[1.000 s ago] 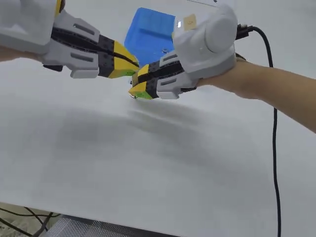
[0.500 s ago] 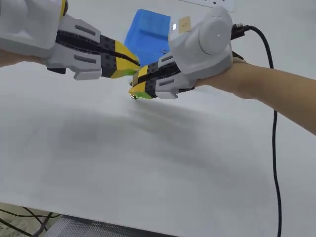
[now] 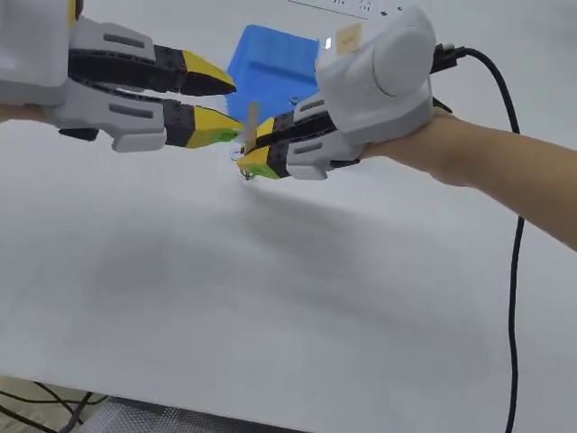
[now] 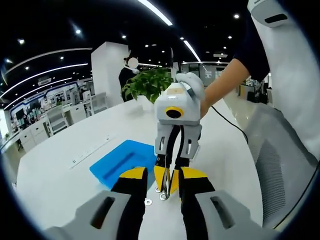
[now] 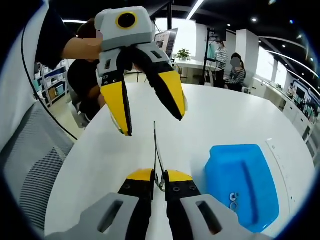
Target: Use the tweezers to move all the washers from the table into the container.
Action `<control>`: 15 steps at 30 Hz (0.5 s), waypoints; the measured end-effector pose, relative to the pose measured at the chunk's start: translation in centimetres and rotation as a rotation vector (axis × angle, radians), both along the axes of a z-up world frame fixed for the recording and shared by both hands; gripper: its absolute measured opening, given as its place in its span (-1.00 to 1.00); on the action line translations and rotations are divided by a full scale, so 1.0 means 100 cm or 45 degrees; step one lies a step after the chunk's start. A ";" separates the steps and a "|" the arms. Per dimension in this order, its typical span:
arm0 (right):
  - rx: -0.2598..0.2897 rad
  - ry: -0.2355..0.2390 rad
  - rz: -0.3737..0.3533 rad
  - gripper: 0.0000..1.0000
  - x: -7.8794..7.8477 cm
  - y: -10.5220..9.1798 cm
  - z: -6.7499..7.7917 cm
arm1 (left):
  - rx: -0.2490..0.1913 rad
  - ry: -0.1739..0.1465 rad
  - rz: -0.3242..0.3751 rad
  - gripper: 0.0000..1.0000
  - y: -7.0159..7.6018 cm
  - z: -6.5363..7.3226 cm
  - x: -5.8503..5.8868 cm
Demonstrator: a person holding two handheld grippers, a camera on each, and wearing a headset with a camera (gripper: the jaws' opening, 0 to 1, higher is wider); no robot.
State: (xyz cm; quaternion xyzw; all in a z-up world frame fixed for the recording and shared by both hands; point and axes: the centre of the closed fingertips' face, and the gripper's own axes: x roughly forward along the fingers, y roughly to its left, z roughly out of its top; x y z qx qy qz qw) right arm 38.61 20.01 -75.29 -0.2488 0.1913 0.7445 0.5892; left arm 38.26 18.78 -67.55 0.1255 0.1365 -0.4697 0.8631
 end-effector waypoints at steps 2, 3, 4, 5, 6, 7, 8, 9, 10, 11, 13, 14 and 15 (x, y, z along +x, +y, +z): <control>0.005 0.000 -0.010 -0.83 0.001 -0.002 0.003 | -0.032 0.006 0.018 -0.38 -0.001 0.003 -0.003; 0.008 0.003 -0.017 -0.83 0.001 -0.004 0.006 | -0.047 0.002 0.024 -0.36 -0.003 0.005 -0.005; 0.010 0.003 -0.021 -0.83 0.001 -0.005 0.008 | -0.047 -0.003 0.025 -0.31 -0.004 0.006 -0.007; 0.011 -0.002 -0.021 -0.83 0.000 -0.007 0.011 | -0.046 -0.011 0.025 -0.28 -0.005 0.007 -0.009; 0.011 -0.009 -0.016 -0.83 -0.001 -0.009 0.013 | -0.043 -0.015 0.025 -0.24 -0.007 0.007 -0.011; 0.012 -0.012 -0.013 -0.82 -0.002 -0.011 0.015 | -0.044 -0.015 0.026 -0.21 -0.008 0.006 -0.012; 0.014 -0.011 -0.010 -0.82 -0.003 -0.012 0.017 | -0.042 -0.016 0.025 -0.19 -0.010 0.005 -0.015; 0.018 -0.009 -0.006 -0.82 -0.005 -0.015 0.021 | -0.041 -0.017 0.025 -0.15 -0.011 0.004 -0.016; 0.019 -0.010 -0.003 -0.82 -0.006 -0.016 0.023 | -0.040 -0.016 0.030 -0.11 -0.012 0.003 -0.017; 0.019 -0.018 0.001 -0.82 -0.005 -0.017 0.025 | -0.039 -0.014 0.033 -0.07 -0.012 0.001 -0.018; 0.021 -0.022 0.006 -0.82 -0.008 -0.021 0.030 | -0.040 -0.017 0.043 0.00 -0.012 0.000 -0.019; 0.023 -0.022 0.007 -0.82 -0.009 -0.022 0.033 | -0.046 -0.018 0.048 0.01 -0.012 0.001 -0.020; 0.023 -0.028 0.011 -0.82 -0.010 -0.024 0.036 | -0.064 -0.013 0.054 0.03 -0.012 0.002 -0.020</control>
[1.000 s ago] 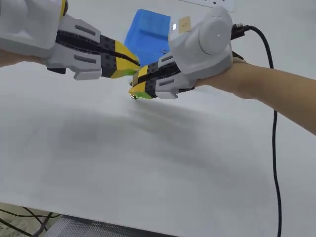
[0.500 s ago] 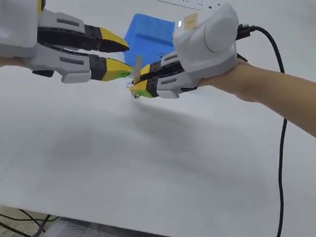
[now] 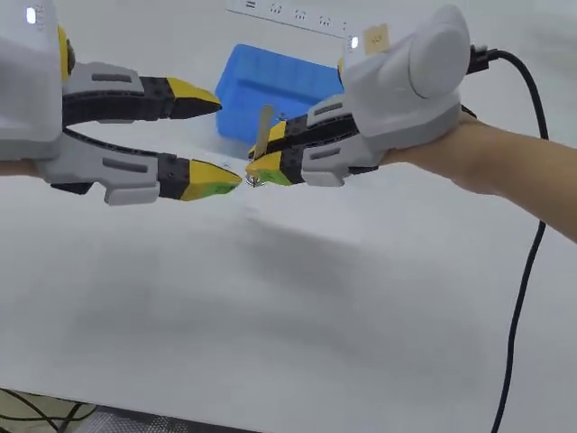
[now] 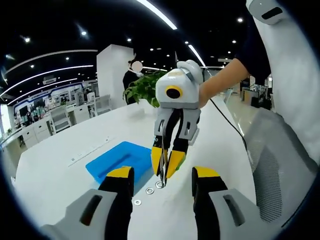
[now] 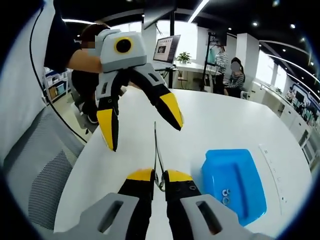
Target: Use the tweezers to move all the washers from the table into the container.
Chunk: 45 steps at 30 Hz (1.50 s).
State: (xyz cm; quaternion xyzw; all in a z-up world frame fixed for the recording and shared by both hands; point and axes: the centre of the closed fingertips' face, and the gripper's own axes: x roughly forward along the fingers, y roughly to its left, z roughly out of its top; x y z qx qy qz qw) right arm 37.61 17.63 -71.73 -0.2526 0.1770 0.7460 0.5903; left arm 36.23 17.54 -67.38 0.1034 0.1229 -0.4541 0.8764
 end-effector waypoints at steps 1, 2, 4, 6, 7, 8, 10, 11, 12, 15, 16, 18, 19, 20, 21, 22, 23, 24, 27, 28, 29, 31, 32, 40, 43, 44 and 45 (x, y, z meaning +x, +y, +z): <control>0.000 -0.004 0.001 -0.82 -0.001 -0.001 0.002 | -0.008 0.001 0.003 0.04 0.000 0.001 -0.001; 0.000 -0.006 0.001 -0.82 -0.001 -0.002 0.004 | -0.010 0.001 0.004 0.06 0.000 0.001 -0.001; 0.001 -0.011 0.002 -0.82 -0.001 -0.004 0.009 | -0.008 -0.001 0.007 0.12 -0.001 0.000 -0.003; 0.004 -0.019 -0.001 -0.82 0.000 -0.006 0.012 | -0.014 -0.001 0.012 0.18 0.000 0.000 -0.004; 0.011 -0.022 -0.005 -0.82 0.000 -0.006 0.016 | -0.018 -0.004 0.019 0.22 0.000 0.000 -0.004; 0.018 -0.021 -0.010 -0.82 0.001 -0.006 0.018 | -0.023 -0.006 0.029 0.29 0.001 0.001 -0.004; 0.033 -0.018 -0.021 -0.82 0.003 -0.005 0.024 | -0.038 -0.011 0.053 0.42 0.003 0.001 -0.004; 0.038 -0.021 -0.028 -0.82 0.006 -0.004 0.027 | -0.046 -0.009 0.058 0.44 0.004 0.001 -0.004; 0.039 -0.023 -0.032 -0.82 0.007 -0.004 0.028 | -0.051 -0.005 0.059 0.45 0.005 0.001 -0.005; 0.049 -0.028 -0.053 -0.82 0.016 -0.004 0.035 | -0.057 0.005 0.064 0.55 0.006 -0.001 -0.007; 0.051 -0.031 -0.060 -0.82 0.018 -0.004 0.037 | -0.056 0.002 0.070 0.59 0.006 -0.002 -0.007; 0.057 -0.040 -0.074 -0.82 0.030 -0.003 0.039 | -0.067 0.008 0.085 0.68 0.007 -0.002 -0.007; 0.062 -0.043 -0.080 -0.82 0.032 -0.003 0.041 | -0.074 0.009 0.090 0.72 0.008 -0.002 -0.007; 0.071 -0.043 -0.089 -0.82 0.036 -0.003 0.045 | -0.079 0.011 0.098 0.76 0.008 -0.003 -0.007; 0.073 -0.046 -0.096 -0.82 0.038 -0.003 0.047 | -0.078 0.013 0.102 0.79 0.009 -0.003 -0.007; 0.077 -0.058 -0.102 -0.82 0.042 -0.003 0.049 | -0.080 0.013 0.105 0.83 0.009 -0.004 -0.007; 0.078 -0.064 -0.104 -0.82 0.048 -0.003 0.049 | -0.083 0.012 0.109 0.88 0.009 -0.004 -0.006; 0.082 -0.070 -0.112 -0.82 0.054 -0.003 0.051 | -0.085 0.011 0.119 0.92 0.009 -0.003 -0.005; 0.092 -0.087 -0.132 -0.82 0.065 -0.003 0.055 | -0.089 0.008 0.137 0.99 0.011 -0.003 -0.004; 0.094 -0.091 -0.139 -0.82 0.068 -0.003 0.056 | -0.093 0.008 0.141 0.99 0.011 -0.002 -0.003; 0.095 -0.099 -0.151 -0.82 0.073 -0.003 0.056 | -0.096 0.008 0.141 0.99 0.010 -0.002 -0.003; 0.092 -0.105 -0.168 -0.82 0.080 -0.004 0.054 | -0.092 0.006 0.139 0.99 0.010 -0.002 -0.003; 0.091 -0.108 -0.177 -0.82 0.084 -0.004 0.052 | -0.087 0.008 0.139 0.99 0.010 -0.003 -0.003; 0.043 -0.101 -0.286 -0.82 0.118 -0.007 0.026 | -0.153 0.052 0.094 1.00 -0.001 0.001 -0.009; 0.025 -0.099 -0.303 -0.82 0.127 -0.006 0.016 | -0.165 0.035 0.096 1.00 -0.001 0.005 -0.008; 0.014 -0.097 -0.307 -0.82 0.130 -0.006 0.010 | -0.154 0.026 0.105 1.00 0.001 0.005 -0.007; 0.001 -0.098 -0.308 -0.82 0.130 -0.006 0.005 | -0.147 0.025 0.111 1.00 0.002 0.005 -0.006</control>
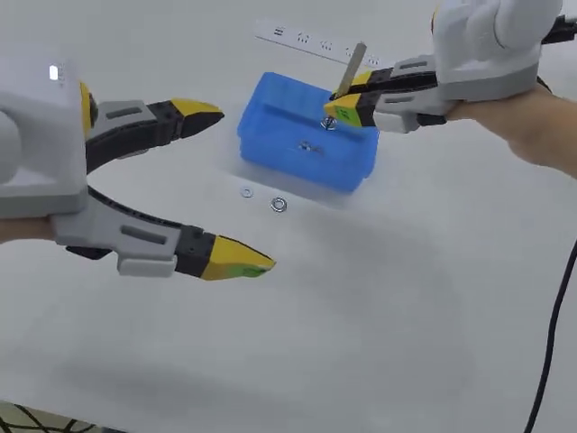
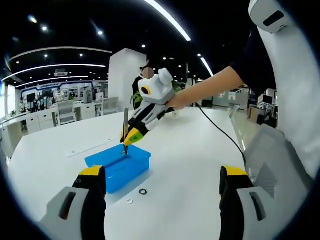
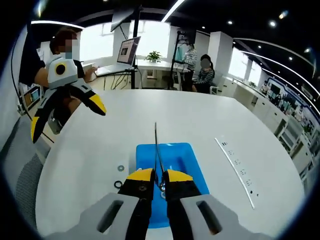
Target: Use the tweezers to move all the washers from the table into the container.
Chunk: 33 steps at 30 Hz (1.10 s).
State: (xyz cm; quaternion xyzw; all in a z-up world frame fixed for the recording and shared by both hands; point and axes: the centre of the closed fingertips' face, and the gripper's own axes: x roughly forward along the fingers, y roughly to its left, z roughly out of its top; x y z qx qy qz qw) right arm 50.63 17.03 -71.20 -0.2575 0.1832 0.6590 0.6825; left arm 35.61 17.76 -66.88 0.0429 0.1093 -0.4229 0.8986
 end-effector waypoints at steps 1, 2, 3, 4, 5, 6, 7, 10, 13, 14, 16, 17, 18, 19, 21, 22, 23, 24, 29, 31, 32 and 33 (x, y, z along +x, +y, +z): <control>-0.023 0.001 0.004 -0.82 0.001 0.000 -0.007 | 0.003 0.000 0.004 1.00 0.001 0.000 0.001; -0.041 -0.005 0.013 -0.82 0.000 0.000 -0.012 | 0.005 0.002 0.010 1.00 0.002 -0.001 0.002; -0.064 -0.011 0.015 -0.82 0.002 -0.001 -0.018 | 0.007 0.002 0.014 1.00 0.004 -0.001 0.002; -0.067 -0.010 0.009 -0.82 0.004 0.000 -0.022 | 0.016 0.002 0.022 1.00 0.005 -0.002 0.003; -0.065 0.004 -0.004 -0.82 0.006 0.001 -0.025 | 0.023 0.002 0.024 1.00 0.006 -0.003 0.003; -0.059 0.019 -0.016 -0.82 0.007 0.002 -0.028 | 0.032 0.006 0.025 1.00 0.007 -0.004 0.002; -0.063 0.020 -0.020 -0.82 0.008 0.003 -0.030 | 0.039 0.008 0.027 1.00 0.008 -0.006 0.002; -0.078 0.024 -0.025 -0.82 0.009 0.003 -0.038 | 0.101 0.007 0.015 1.00 0.011 -0.012 -0.001; -0.084 0.016 -0.039 -0.82 0.011 0.003 -0.042 | 0.100 0.012 0.016 1.00 0.012 -0.012 -0.003; -0.082 0.019 -0.042 -0.82 0.011 0.002 -0.042 | 0.102 0.012 0.020 1.00 0.013 -0.013 -0.002; -0.075 0.024 -0.048 -0.82 0.009 0.002 -0.041 | 0.103 0.016 0.024 1.00 0.012 -0.012 -0.003; -0.077 0.022 -0.048 -0.82 0.009 0.002 -0.041 | 0.105 0.016 0.027 1.00 0.011 -0.012 -0.003; -0.079 0.022 -0.048 -0.82 0.008 0.001 -0.042 | 0.108 0.017 0.026 1.00 0.010 -0.012 -0.003; -0.080 0.022 -0.047 -0.82 0.008 0.001 -0.042 | 0.108 0.019 0.024 1.00 0.009 -0.011 -0.004; -0.081 0.022 -0.047 -0.82 0.007 0.001 -0.042 | 0.107 0.016 0.024 1.00 0.007 -0.010 -0.004; -0.078 0.031 -0.054 -0.82 0.006 0.001 -0.041 | 0.094 0.019 0.020 1.00 0.006 -0.008 -0.004; -0.074 0.033 -0.057 -0.82 0.006 0.001 -0.041 | 0.086 0.022 0.020 1.00 0.006 -0.007 -0.004; -0.069 0.031 -0.061 -0.81 0.007 0.001 -0.040 | 0.088 0.022 0.021 1.00 0.005 -0.007 -0.005; -0.059 0.042 -0.068 -0.81 0.006 0.001 -0.037 | 0.100 0.021 0.026 1.00 0.006 -0.006 -0.005; -0.049 0.057 -0.074 -0.81 0.004 0.001 -0.036 | 0.098 0.024 0.031 1.00 0.006 -0.007 -0.005; -0.045 0.059 -0.076 -0.81 0.004 0.001 -0.036 | 0.101 0.026 0.031 1.00 0.006 -0.007 -0.006; -0.036 0.069 -0.084 -0.81 0.004 0.001 -0.034 | 0.104 0.028 0.029 1.00 0.006 -0.008 -0.006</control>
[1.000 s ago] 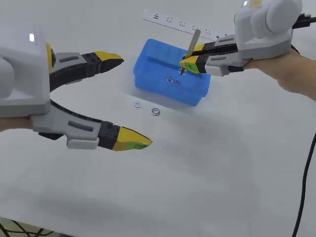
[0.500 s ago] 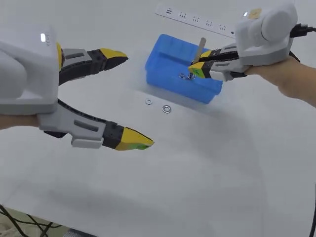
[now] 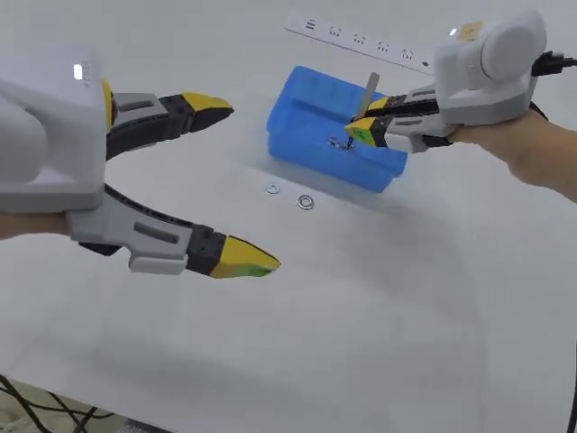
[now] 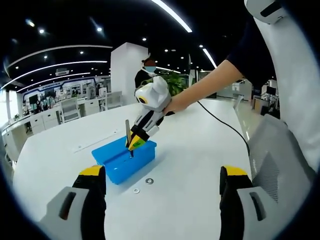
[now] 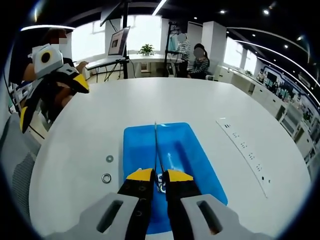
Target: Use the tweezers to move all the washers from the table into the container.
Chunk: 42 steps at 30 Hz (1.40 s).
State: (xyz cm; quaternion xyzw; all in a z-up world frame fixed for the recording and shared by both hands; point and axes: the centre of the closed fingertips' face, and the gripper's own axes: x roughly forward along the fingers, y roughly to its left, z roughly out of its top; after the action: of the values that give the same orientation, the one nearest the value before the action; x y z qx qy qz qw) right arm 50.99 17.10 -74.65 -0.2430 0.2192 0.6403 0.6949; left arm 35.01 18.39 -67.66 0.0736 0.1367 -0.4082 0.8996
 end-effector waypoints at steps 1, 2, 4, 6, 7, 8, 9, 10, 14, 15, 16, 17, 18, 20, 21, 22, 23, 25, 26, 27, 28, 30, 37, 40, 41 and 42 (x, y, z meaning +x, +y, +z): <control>0.005 0.005 -0.005 -0.81 0.000 0.000 0.001 | 0.003 0.002 -0.001 1.00 0.000 0.000 0.000; 0.007 0.005 -0.008 -0.81 0.000 -0.001 0.001 | 0.008 0.006 -0.005 1.00 0.000 -0.002 -0.001; 0.009 0.004 -0.012 -0.81 0.000 -0.002 0.003 | 0.014 0.009 -0.008 1.00 0.000 -0.003 0.000; 0.012 0.004 -0.015 -0.82 -0.001 -0.003 0.004 | 0.008 0.011 -0.003 1.00 0.001 -0.003 0.001; 0.014 0.005 -0.014 -0.82 -0.001 -0.003 0.005 | 0.000 0.007 0.007 1.00 0.001 -0.002 0.003; 0.015 0.001 -0.015 -0.82 -0.002 -0.004 0.006 | -0.032 -0.009 0.044 1.00 0.003 0.002 0.009; 0.017 -0.008 -0.014 -0.83 0.001 -0.004 0.007 | -0.062 -0.011 0.080 1.00 0.006 0.006 0.015; 0.019 -0.009 -0.011 -0.83 0.000 -0.004 0.007 | -0.103 -0.022 0.119 0.99 0.009 0.012 0.023; 0.009 -0.018 0.014 -0.84 -0.004 -0.005 0.008 | -0.152 -0.065 0.158 0.99 0.010 0.026 0.047; 0.006 -0.021 0.017 -0.84 -0.004 -0.005 0.008 | -0.157 -0.069 0.160 0.99 0.010 0.027 0.052; 0.006 -0.021 0.019 -0.84 -0.005 -0.005 0.008 | -0.156 -0.073 0.161 0.99 0.010 0.028 0.058; 0.007 -0.020 0.018 -0.84 -0.005 -0.005 0.008 | -0.157 -0.076 0.159 0.99 0.010 0.029 0.063; 0.009 -0.018 0.019 -0.84 -0.006 -0.005 0.008 | -0.158 -0.078 0.156 0.99 0.010 0.029 0.067; 0.008 -0.023 0.030 -0.84 -0.008 -0.004 0.009 | -0.159 -0.083 0.146 0.99 0.008 0.031 0.076; 0.006 -0.026 0.034 -0.84 -0.009 -0.004 0.009 | -0.162 -0.083 0.131 0.99 0.006 0.032 0.080; 0.006 -0.025 0.037 -0.84 -0.010 -0.004 0.010 | -0.171 -0.078 0.120 0.97 0.005 0.032 0.083; 0.007 -0.025 0.040 -0.84 -0.010 -0.004 0.010 | -0.208 -0.073 0.100 0.92 0.003 0.034 0.087; 0.013 -0.021 0.041 -0.84 -0.009 -0.003 0.010 | -0.251 -0.049 0.086 0.77 0.001 0.034 0.093; 0.017 -0.016 0.038 -0.84 -0.009 -0.003 0.010 | -0.258 -0.037 0.085 0.74 0.001 0.032 0.099; 0.020 -0.015 0.039 -0.84 -0.010 -0.002 0.010 | -0.261 -0.032 0.078 0.74 0.001 0.031 0.103; 0.018 -0.017 0.045 -0.84 -0.011 -0.002 0.010 | -0.275 -0.020 0.057 0.73 -0.002 0.031 0.106; 0.004 -0.027 0.067 -0.84 -0.013 -0.002 0.009 | -0.335 0.006 0.014 0.62 -0.006 0.034 0.112; -0.002 -0.029 0.095 -0.84 -0.014 0.001 0.006 | -0.264 0.003 -0.071 0.43 -0.019 0.028 0.134; -0.004 -0.032 0.105 -0.84 -0.015 0.002 0.006 | -0.186 0.004 -0.121 0.26 -0.025 0.022 0.138; -0.005 -0.033 0.108 -0.84 -0.015 0.002 0.006 | -0.162 -0.009 -0.130 0.13 -0.026 0.021 0.140; -0.005 -0.033 0.112 -0.84 -0.015 0.002 0.006 | -0.145 -0.017 -0.139 0.06 -0.027 0.021 0.141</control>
State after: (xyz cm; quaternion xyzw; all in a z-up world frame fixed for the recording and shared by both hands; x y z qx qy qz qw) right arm 49.48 17.31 -74.04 -0.2621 0.2005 0.6665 0.6685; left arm 49.11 15.73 -65.58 0.0323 0.1029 -0.4635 0.8795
